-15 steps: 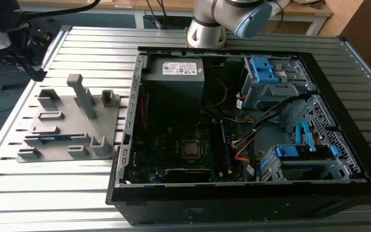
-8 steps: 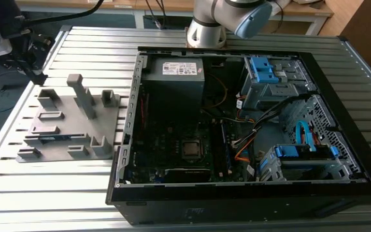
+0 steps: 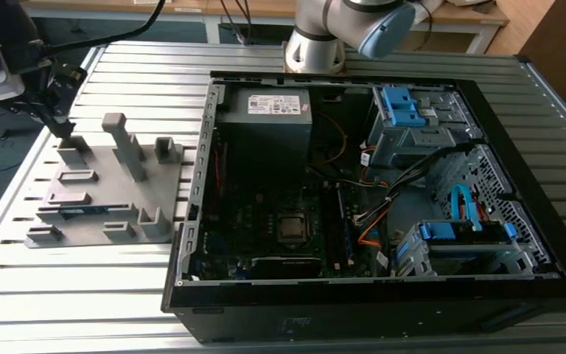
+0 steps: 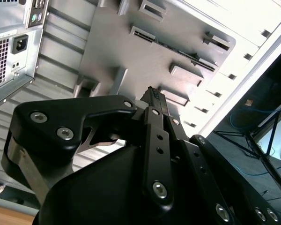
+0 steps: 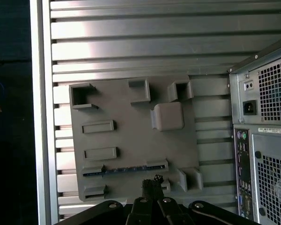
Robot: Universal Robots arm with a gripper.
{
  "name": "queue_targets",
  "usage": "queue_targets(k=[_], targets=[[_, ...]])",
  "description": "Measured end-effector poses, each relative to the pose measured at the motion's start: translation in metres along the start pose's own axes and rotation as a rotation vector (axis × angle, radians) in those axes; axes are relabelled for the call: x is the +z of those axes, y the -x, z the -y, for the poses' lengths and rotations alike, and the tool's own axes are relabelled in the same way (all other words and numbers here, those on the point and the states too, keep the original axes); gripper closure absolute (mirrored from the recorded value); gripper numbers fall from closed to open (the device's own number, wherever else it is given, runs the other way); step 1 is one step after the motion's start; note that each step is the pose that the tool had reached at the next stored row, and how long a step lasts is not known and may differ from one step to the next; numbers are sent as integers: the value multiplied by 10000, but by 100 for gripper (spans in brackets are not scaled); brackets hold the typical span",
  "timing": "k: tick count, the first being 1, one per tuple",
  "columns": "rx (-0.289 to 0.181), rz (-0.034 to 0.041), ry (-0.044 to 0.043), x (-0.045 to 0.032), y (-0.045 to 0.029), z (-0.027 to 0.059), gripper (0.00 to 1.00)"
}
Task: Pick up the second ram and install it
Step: 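Reach for the second ram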
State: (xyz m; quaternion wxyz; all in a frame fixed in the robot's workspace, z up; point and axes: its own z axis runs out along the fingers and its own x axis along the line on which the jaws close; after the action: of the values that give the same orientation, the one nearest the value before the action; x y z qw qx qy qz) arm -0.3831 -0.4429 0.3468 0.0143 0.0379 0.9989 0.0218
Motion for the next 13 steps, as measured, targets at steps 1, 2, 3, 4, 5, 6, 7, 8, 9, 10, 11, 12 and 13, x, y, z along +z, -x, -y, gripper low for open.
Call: queue_targets(k=[1, 2, 3, 4, 5, 6, 7, 8, 9, 10, 11, 12, 13], targets=[[-1, -1, 0, 14, 0, 6, 90], [-1, 0, 0, 28, 0, 12, 90], [-1, 0, 0, 40, 0, 17, 90], [-1, 0, 0, 53, 0, 23, 90], [-1, 1, 0, 66, 0, 29, 90], [0, 1, 1, 79, 0, 34, 90], [0, 0, 0, 92, 0, 39, 90], [0, 0, 0, 107, -1, 44, 90], [0, 0, 0, 123, -1, 49, 90], [0, -1, -1, 137, -1, 54, 90], [0, 0, 0, 151, -1, 58, 90], [-1, 0, 0, 166, -1, 63, 90], [0, 0, 0, 180, -1, 68, 90]])
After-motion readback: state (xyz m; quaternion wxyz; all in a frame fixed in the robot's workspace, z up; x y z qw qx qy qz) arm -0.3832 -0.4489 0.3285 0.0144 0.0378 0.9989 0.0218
